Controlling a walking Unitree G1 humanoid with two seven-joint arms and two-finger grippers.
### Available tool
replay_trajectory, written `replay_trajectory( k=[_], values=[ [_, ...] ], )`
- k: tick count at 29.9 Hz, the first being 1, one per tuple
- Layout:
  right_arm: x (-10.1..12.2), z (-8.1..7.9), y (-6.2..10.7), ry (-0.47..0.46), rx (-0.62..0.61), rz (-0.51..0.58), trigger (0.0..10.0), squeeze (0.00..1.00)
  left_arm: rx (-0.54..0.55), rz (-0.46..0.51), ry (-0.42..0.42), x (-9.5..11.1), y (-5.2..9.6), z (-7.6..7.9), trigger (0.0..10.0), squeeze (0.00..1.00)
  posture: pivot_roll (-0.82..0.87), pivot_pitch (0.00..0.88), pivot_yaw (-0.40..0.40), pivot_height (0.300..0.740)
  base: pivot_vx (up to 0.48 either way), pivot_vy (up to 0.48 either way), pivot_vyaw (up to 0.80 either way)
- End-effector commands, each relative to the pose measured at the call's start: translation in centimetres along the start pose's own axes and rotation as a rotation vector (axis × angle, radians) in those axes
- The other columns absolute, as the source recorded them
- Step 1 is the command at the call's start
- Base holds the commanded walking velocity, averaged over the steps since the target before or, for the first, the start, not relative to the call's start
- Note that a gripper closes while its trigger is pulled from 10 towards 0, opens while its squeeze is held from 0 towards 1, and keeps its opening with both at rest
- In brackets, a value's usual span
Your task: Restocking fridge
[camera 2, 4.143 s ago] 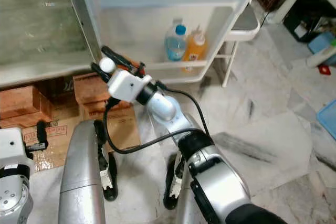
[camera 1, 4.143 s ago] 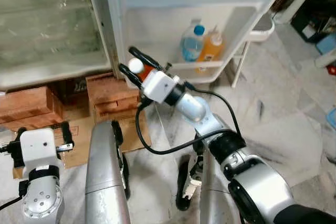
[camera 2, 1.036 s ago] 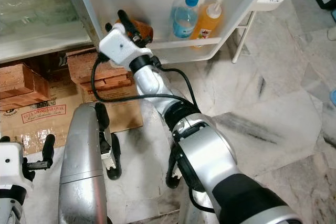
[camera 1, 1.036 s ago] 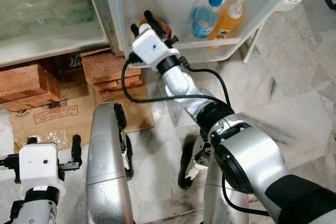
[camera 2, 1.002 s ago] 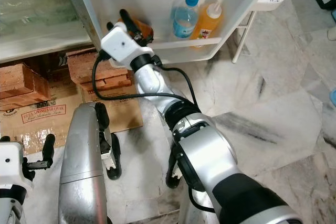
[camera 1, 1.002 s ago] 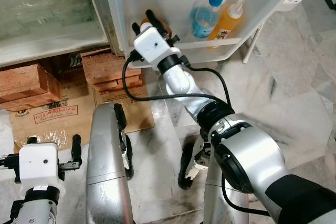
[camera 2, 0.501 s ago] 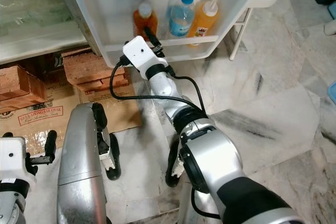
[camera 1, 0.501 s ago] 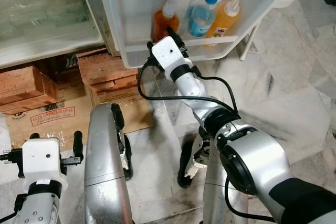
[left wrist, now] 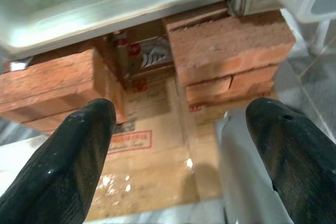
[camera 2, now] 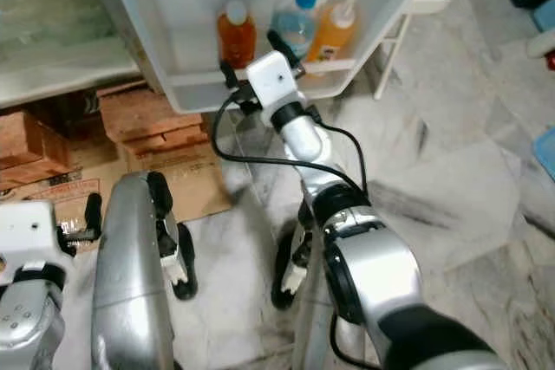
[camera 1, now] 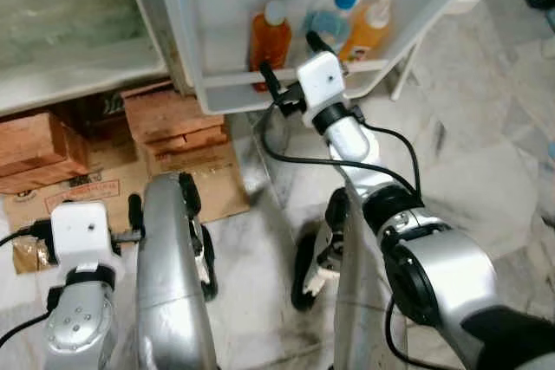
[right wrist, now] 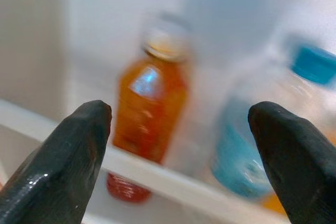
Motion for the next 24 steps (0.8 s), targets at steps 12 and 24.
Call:
replay_trajectory(
  k=[12,24],
  values=[
    [-2.1,0.9,6.9,-0.156,-0.136,-0.104,10.0,1.00,-0.012,-0.015,0.030,-1.9,-2.1,1.1,10.0,0.00,0.07,0.130,-0.100,0.486,0.000,0.000,0.00],
    [-4.6,3.3,9.4,-0.243,-0.271,-0.369,10.0,0.00,-0.084,-0.002,0.048,-2.8,-3.0,3.0,10.0,0.00,0.02,0.027,-0.066,0.486,0.000,0.000,0.00]
  ],
)
Point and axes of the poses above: a point about 5 cm out from each wrist's last joint towards the gripper, its own y axis pointing back from the gripper into the wrist, its own x axis along the axis of the wrist's last joint, z = x × y, the point moved 4 cm from there along -y, pointing out of the wrist towards the gripper, and after that the axes turned 8 degrees about y, right-handed, at the moved point
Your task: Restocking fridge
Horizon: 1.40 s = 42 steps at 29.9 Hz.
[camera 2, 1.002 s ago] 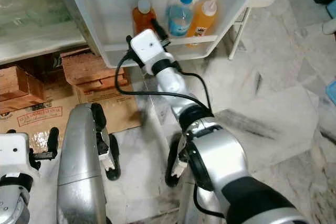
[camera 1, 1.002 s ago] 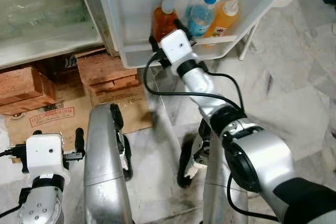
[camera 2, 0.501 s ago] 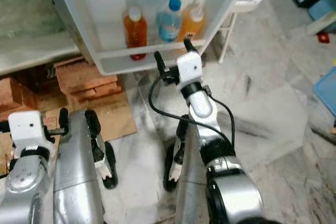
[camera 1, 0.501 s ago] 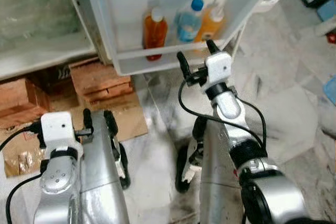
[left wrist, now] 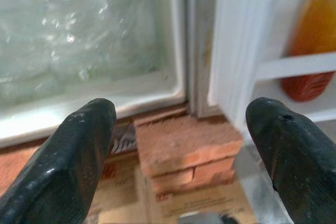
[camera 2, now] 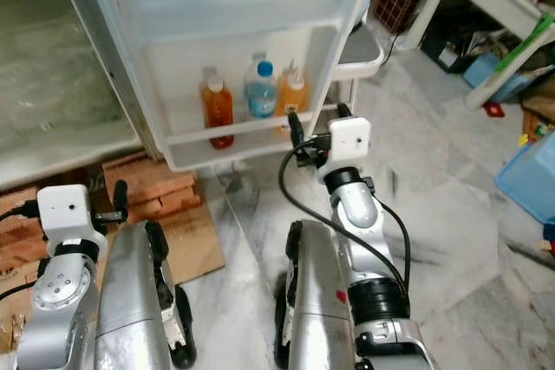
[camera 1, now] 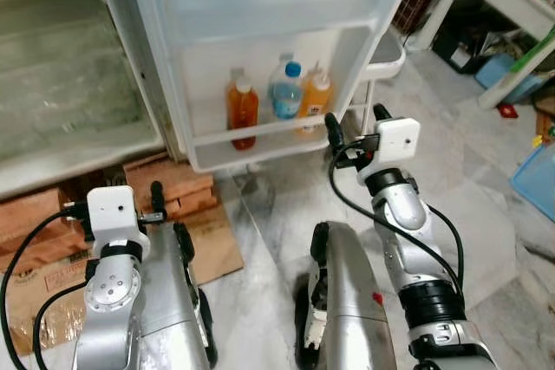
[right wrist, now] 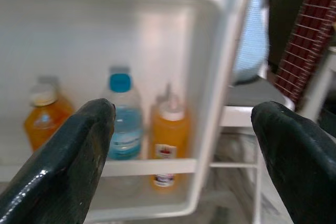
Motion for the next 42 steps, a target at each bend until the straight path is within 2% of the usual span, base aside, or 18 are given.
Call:
replay_trajectory(
  k=[1,4,8,10,13,16,18,34,42],
  values=[
    [-0.4,0.5,0.0,0.005,-0.031,-0.058,10.0,0.00,-0.016,0.003,0.008,-0.1,-0.2,0.5,10.0,0.00,0.01,0.025,-0.064,0.486,0.000,0.000,0.00],
    [0.1,0.5,-0.2,0.021,-0.059,-0.068,10.0,0.00,-0.004,0.026,0.033,0.2,-0.6,0.6,10.0,0.00,0.01,0.025,-0.058,0.486,0.000,0.000,0.00],
    [1.2,0.1,-0.4,0.085,-0.030,-0.037,10.0,0.00,-0.020,0.031,0.017,0.3,-1.2,0.7,10.0,0.00,0.00,0.029,-0.051,0.486,0.000,0.000,0.00],
    [1.9,0.4,-0.4,0.065,-0.060,0.008,10.0,0.00,-0.023,0.033,0.015,0.4,-1.3,0.8,10.0,0.00,0.00,0.029,-0.049,0.486,0.000,0.000,0.00],
    [2.2,-0.3,-0.5,-0.031,0.023,-0.018,10.0,0.00,-0.026,0.039,0.017,0.5,-1.5,0.7,10.0,0.00,0.00,0.033,-0.044,0.486,0.000,0.000,0.00],
    [2.6,-0.2,-0.5,-0.050,0.016,0.002,10.0,0.00,-0.029,0.041,0.017,0.5,-1.5,0.7,10.0,0.00,0.00,0.035,-0.043,0.486,0.000,0.000,-0.36],
    [3.0,-0.2,-0.6,-0.028,0.019,0.021,10.0,0.00,-0.035,0.043,0.015,0.5,-1.6,0.7,10.0,0.00,0.00,0.036,-0.041,0.499,0.000,0.000,-0.21],
    [3.2,0.2,-0.8,-0.079,0.016,0.003,10.0,0.00,-0.052,0.053,0.012,0.5,-1.9,1.0,10.0,0.00,0.00,0.039,-0.039,0.598,0.000,0.000,0.00],
    [2.8,1.5,-0.3,-0.064,-0.035,-0.015,10.0,0.00,-0.054,0.049,0.006,0.4,-1.8,0.9,10.0,0.00,0.00,0.039,-0.039,0.640,0.000,0.000,0.00]
  ],
)
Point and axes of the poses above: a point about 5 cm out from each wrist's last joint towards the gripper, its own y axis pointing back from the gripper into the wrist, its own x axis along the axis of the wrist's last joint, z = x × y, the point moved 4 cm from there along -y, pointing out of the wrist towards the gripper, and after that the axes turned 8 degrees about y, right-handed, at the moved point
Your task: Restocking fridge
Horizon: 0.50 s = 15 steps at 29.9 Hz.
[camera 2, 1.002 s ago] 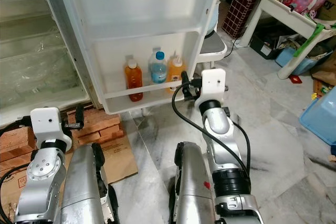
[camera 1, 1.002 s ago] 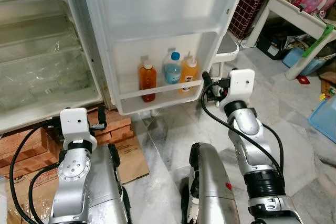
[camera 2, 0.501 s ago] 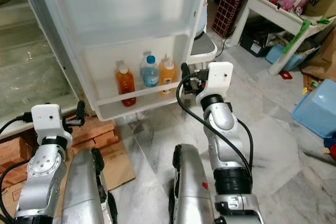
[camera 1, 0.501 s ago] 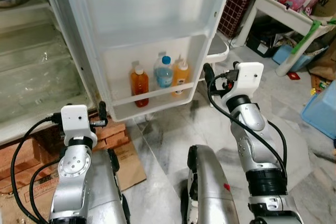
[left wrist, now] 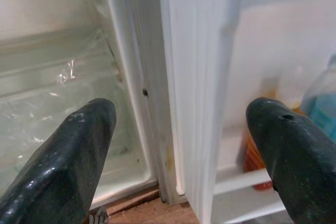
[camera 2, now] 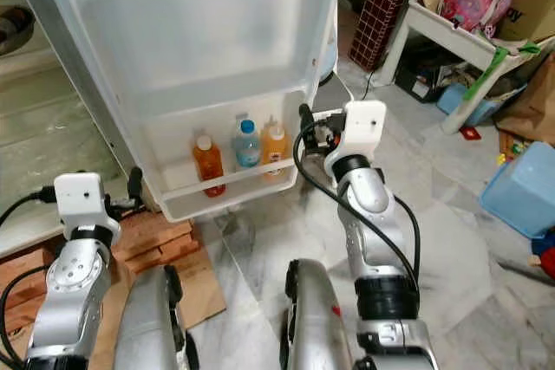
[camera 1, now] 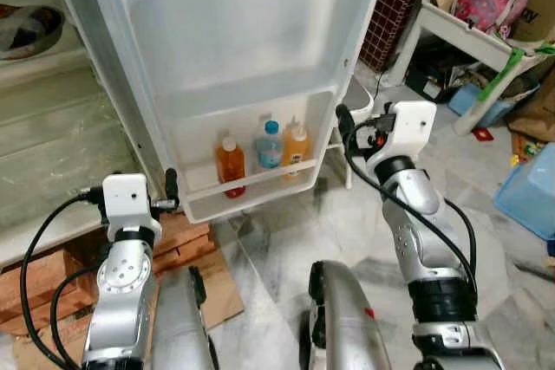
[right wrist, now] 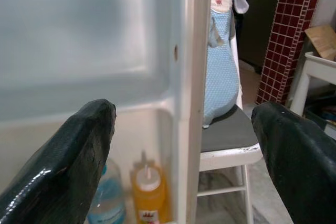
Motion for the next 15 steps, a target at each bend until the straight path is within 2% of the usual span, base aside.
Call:
replay_trajectory(
  k=[1,5,12,15],
  values=[
    [0.7,0.9,0.4,0.000,-0.031,0.018,10.0,0.00,-0.004,-0.011,-0.011,-0.4,0.2,-0.1,10.0,0.00,-0.01,0.042,-0.041,0.645,0.000,0.000,0.00],
    [-0.1,1.1,1.5,-0.003,-0.042,-0.013,10.0,0.00,-0.004,-0.021,-0.014,-0.6,0.6,-0.2,10.0,0.00,-0.01,0.044,-0.042,0.668,0.000,0.000,0.00],
    [-0.8,1.0,2.5,-0.015,-0.054,-0.042,10.0,0.00,-0.010,-0.027,-0.013,-0.8,0.8,0.0,10.0,0.00,-0.01,0.047,-0.042,0.701,0.000,0.000,0.00],
    [-1.5,1.5,4.0,-0.017,-0.068,-0.089,10.0,0.00,-0.012,-0.040,-0.014,-0.9,1.2,0.0,10.0,0.00,0.00,0.051,-0.048,0.720,0.000,0.000,0.00]
  ],
)
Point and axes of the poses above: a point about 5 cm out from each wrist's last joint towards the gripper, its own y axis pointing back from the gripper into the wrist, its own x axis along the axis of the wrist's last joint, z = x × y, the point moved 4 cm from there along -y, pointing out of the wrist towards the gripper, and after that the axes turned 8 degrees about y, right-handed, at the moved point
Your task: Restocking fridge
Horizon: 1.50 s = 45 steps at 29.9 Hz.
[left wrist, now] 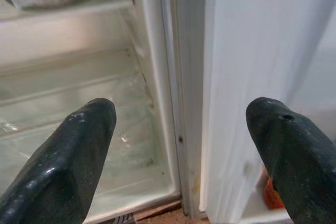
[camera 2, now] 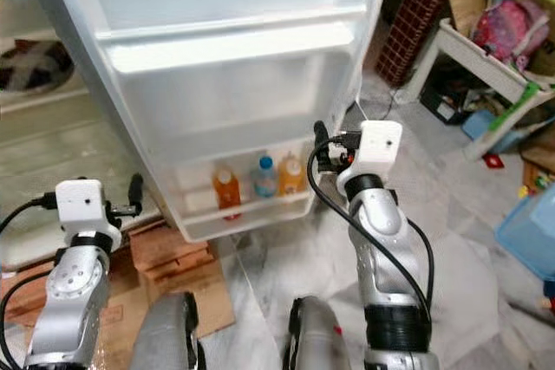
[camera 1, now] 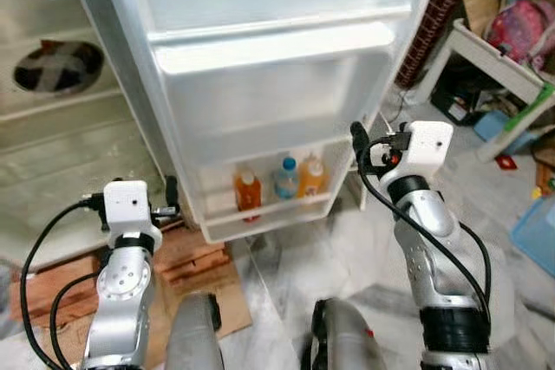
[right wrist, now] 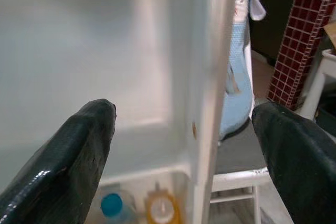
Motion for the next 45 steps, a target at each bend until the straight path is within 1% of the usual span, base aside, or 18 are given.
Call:
replay_trajectory(
  k=[1,3,5,8,11,12,17,21,23,25,30,32,33,39,43,44,45],
  values=[
    [-0.8,0.7,1.5,-0.004,-0.015,-0.050,10.0,0.00,-0.003,-0.026,-0.014,-0.3,0.8,-0.3,10.0,0.00,0.00,0.054,-0.049,0.729,0.000,0.000,0.00],
    [-1.5,1.0,2.7,0.001,-0.013,-0.081,10.0,0.00,-0.006,-0.038,-0.014,-0.5,1.4,-0.5,10.0,0.00,0.00,0.054,-0.049,0.738,0.000,0.000,0.00],
    [-2.4,1.4,4.6,0.017,-0.009,-0.128,10.0,0.00,-0.013,-0.057,-0.024,-0.9,2.8,-0.8,10.0,0.00,0.00,0.062,-0.051,0.740,0.000,0.000,0.00],
    [-3.0,1.9,6.2,0.027,-0.015,-0.164,10.0,0.00,-0.024,-0.072,-0.043,-1.2,4.1,-1.2,10.0,0.00,0.00,0.070,-0.052,0.740,0.000,0.000,0.00],
    [-3.4,2.1,7.5,0.033,-0.015,-0.200,10.0,0.00,-0.047,-0.073,-0.063,-0.9,5.1,-1.4,10.0,0.00,0.00,0.089,-0.056,0.740,0.000,0.000,0.00],
    [-3.4,2.0,7.6,0.034,-0.013,-0.205,10.0,0.00,-0.050,-0.074,-0.065,-0.8,5.2,-1.4,10.0,0.00,0.00,0.089,-0.056,0.740,0.000,0.000,0.00],
    [-3.3,1.6,7.7,0.033,0.004,-0.218,10.0,0.00,-0.089,-0.057,-0.083,-0.1,5.0,-0.7,10.0,0.00,0.01,0.108,-0.067,0.740,0.000,0.000,0.00],
    [-3.3,1.9,7.7,0.029,0.004,-0.226,10.0,0.00,-0.107,-0.047,-0.089,0.2,5.0,-0.1,10.0,0.00,0.01,0.105,-0.072,0.740,0.000,0.000,0.00],
    [-3.2,2.1,7.7,0.026,0.000,-0.230,10.0,0.00,-0.110,-0.051,-0.086,0.1,5.0,-0.1,10.0,0.00,0.01,0.102,-0.073,0.740,0.000,0.000,0.00],
    [-3.1,2.3,7.5,0.009,-0.013,-0.235,10.0,0.00,-0.095,-0.060,-0.066,-0.1,4.8,-0.3,10.0,0.00,0.00,0.102,-0.073,0.740,0.000,0.000,-0.45],
    [-3.5,2.4,7.7,-0.011,-0.030,-0.258,10.0,0.00,-0.088,-0.054,-0.073,0.0,4.6,-0.4,10.0,0.00,0.00,0.103,-0.072,0.740,0.000,0.000,-0.45],
    [-3.9,2.5,7.8,-0.002,-0.030,-0.276,10.0,0.00,-0.089,-0.053,-0.078,0.1,4.6,-0.3,10.0,0.00,0.00,0.102,-0.072,0.740,0.000,-0.247,0.00],
    [-4.0,2.7,7.6,-0.015,-0.039,-0.279,10.0,0.00,-0.092,-0.050,-0.078,0.1,4.4,-0.2,10.0,0.00,0.00,0.102,-0.071,0.740,0.000,-0.334,0.00],
    [-3.9,3.0,6.8,-0.015,-0.041,-0.273,10.0,0.00,-0.103,-0.041,-0.072,0.3,4.0,0.3,10.0,0.00,0.01,0.102,-0.069,0.740,0.000,-0.341,0.00],
    [-4.2,3.1,6.7,-0.015,-0.036,-0.287,10.0,0.00,-0.104,-0.040,-0.074,0.3,4.0,0.3,10.0,0.00,0.01,0.103,-0.069,0.740,0.000,-0.352,0.00],
    [-4.9,2.9,6.8,-0.045,-0.021,-0.320,10.0,0.00,-0.103,-0.040,-0.076,0.3,4.0,0.2,10.0,0.00,0.01,0.106,-0.069,0.740,0.000,-0.371,0.00],
    [-4.9,2.9,6.8,-0.045,-0.021,-0.320,10.0,0.00,-0.103,-0.040,-0.076,0.3,4.0,0.2,10.0,0.00,0.01,0.106,-0.069,0.740,0.000,-0.371,0.00]
  ],
)
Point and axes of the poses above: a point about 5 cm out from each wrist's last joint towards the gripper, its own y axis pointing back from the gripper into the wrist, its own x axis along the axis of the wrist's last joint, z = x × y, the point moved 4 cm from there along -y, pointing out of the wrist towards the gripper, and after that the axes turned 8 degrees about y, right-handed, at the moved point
